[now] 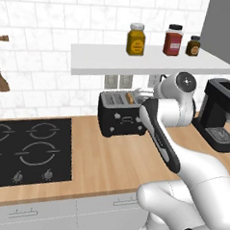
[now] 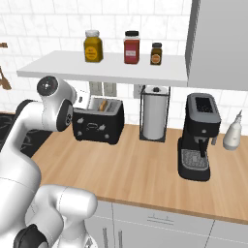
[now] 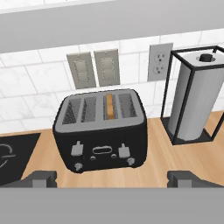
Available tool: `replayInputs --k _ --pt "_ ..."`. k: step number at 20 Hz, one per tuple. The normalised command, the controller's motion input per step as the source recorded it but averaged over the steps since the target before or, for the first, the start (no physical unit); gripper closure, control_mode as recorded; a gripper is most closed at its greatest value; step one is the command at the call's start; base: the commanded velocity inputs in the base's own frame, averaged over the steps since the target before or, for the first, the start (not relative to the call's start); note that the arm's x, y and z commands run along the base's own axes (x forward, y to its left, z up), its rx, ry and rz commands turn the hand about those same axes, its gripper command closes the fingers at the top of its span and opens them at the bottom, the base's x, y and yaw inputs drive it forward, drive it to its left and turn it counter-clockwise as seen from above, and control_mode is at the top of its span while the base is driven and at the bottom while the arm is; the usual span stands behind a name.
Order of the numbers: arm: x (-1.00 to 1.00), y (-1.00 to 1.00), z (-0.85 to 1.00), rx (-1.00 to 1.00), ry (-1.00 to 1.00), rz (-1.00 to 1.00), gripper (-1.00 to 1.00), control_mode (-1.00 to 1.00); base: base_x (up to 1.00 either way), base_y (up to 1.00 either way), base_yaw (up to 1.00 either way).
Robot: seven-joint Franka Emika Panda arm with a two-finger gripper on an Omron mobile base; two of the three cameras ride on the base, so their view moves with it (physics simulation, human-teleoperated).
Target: Start the toaster. Once the lever pops up, take the bread to the plate on the dining counter.
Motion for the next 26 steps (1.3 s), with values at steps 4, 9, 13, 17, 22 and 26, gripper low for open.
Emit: replayInputs --k 4,9,13,17,22,26 --pt "0.00 0.00 0.00 0.00 0.00 0.00 -1.00 -1.00 0.00 0.00 0.00" --pt "0.00 0.00 0.00 0.00 0.00 0.00 -1.00 -1.00 0.00 0.00 0.00" --pt "0.00 0.00 0.00 0.00 0.00 0.00 -1.00 -1.00 0.00 0.00 0.00" --pt "0.00 0.00 0.00 0.00 0.00 0.00 -1.00 -1.00 0.00 0.00 0.00" --pt "0.00 0.00 0.00 0.00 0.00 0.00 -1.00 -1.00 0.00 0.00 0.00" --pt "0.00 0.00 0.00 0.00 0.00 0.00 -1.00 -1.00 0.00 0.00 0.00"
